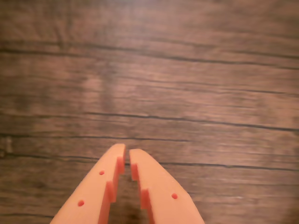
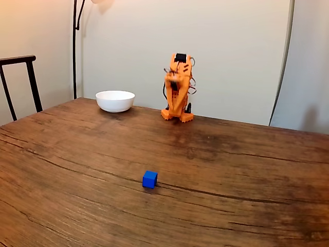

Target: Grasp the cube and drop it in the bowl

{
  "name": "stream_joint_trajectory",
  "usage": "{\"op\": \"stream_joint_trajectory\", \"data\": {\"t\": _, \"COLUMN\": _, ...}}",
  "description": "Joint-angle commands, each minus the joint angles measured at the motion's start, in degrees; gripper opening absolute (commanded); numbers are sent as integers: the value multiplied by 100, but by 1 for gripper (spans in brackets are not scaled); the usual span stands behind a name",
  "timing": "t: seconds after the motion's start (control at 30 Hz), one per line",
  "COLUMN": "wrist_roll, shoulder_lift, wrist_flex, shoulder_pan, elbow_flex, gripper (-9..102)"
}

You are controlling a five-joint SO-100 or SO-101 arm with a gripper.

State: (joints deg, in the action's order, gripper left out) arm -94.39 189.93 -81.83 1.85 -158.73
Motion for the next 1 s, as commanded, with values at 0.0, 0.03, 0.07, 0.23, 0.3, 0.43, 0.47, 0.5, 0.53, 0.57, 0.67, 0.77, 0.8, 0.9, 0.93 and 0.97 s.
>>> {"op": "stream_joint_trajectory", "data": {"t": 0.0, "wrist_roll": -9, "shoulder_lift": -220, "wrist_flex": -237, "shoulder_pan": -9, "elbow_flex": 729, "gripper": 0}}
{"op": "stream_joint_trajectory", "data": {"t": 0.03, "wrist_roll": -18, "shoulder_lift": -396, "wrist_flex": -264, "shoulder_pan": -9, "elbow_flex": 905, "gripper": 0}}
{"op": "stream_joint_trajectory", "data": {"t": 0.07, "wrist_roll": -35, "shoulder_lift": -633, "wrist_flex": -264, "shoulder_pan": 0, "elbow_flex": 1081, "gripper": 0}}
{"op": "stream_joint_trajectory", "data": {"t": 0.23, "wrist_roll": -132, "shoulder_lift": -2303, "wrist_flex": -202, "shoulder_pan": 176, "elbow_flex": 2197, "gripper": 0}}
{"op": "stream_joint_trajectory", "data": {"t": 0.3, "wrist_roll": -308, "shoulder_lift": -3015, "wrist_flex": -149, "shoulder_pan": 220, "elbow_flex": 2769, "gripper": 0}}
{"op": "stream_joint_trajectory", "data": {"t": 0.43, "wrist_roll": -527, "shoulder_lift": -4298, "wrist_flex": -9, "shoulder_pan": 360, "elbow_flex": 3885, "gripper": 0}}
{"op": "stream_joint_trajectory", "data": {"t": 0.47, "wrist_roll": -554, "shoulder_lift": -4588, "wrist_flex": 70, "shoulder_pan": 369, "elbow_flex": 4131, "gripper": 0}}
{"op": "stream_joint_trajectory", "data": {"t": 0.5, "wrist_roll": -589, "shoulder_lift": -4860, "wrist_flex": 158, "shoulder_pan": 369, "elbow_flex": 4368, "gripper": 0}}
{"op": "stream_joint_trajectory", "data": {"t": 0.53, "wrist_roll": -589, "shoulder_lift": -5124, "wrist_flex": 237, "shoulder_pan": 369, "elbow_flex": 4579, "gripper": 0}}
{"op": "stream_joint_trajectory", "data": {"t": 0.57, "wrist_roll": -589, "shoulder_lift": -5396, "wrist_flex": 316, "shoulder_pan": 369, "elbow_flex": 4772, "gripper": 0}}
{"op": "stream_joint_trajectory", "data": {"t": 0.67, "wrist_roll": -589, "shoulder_lift": -6135, "wrist_flex": 527, "shoulder_pan": 325, "elbow_flex": 5247, "gripper": 0}}
{"op": "stream_joint_trajectory", "data": {"t": 0.77, "wrist_roll": -580, "shoulder_lift": -6776, "wrist_flex": 791, "shoulder_pan": 290, "elbow_flex": 5687, "gripper": 0}}
{"op": "stream_joint_trajectory", "data": {"t": 0.8, "wrist_roll": -571, "shoulder_lift": -6970, "wrist_flex": 896, "shoulder_pan": 281, "elbow_flex": 5836, "gripper": 0}}
{"op": "stream_joint_trajectory", "data": {"t": 0.9, "wrist_roll": -563, "shoulder_lift": -7523, "wrist_flex": 1107, "shoulder_pan": 193, "elbow_flex": 6328, "gripper": 0}}
{"op": "stream_joint_trajectory", "data": {"t": 0.93, "wrist_roll": -536, "shoulder_lift": -7699, "wrist_flex": 1151, "shoulder_pan": 167, "elbow_flex": 6486, "gripper": 0}}
{"op": "stream_joint_trajectory", "data": {"t": 0.97, "wrist_roll": -519, "shoulder_lift": -7893, "wrist_flex": 1187, "shoulder_pan": 158, "elbow_flex": 6636, "gripper": 0}}
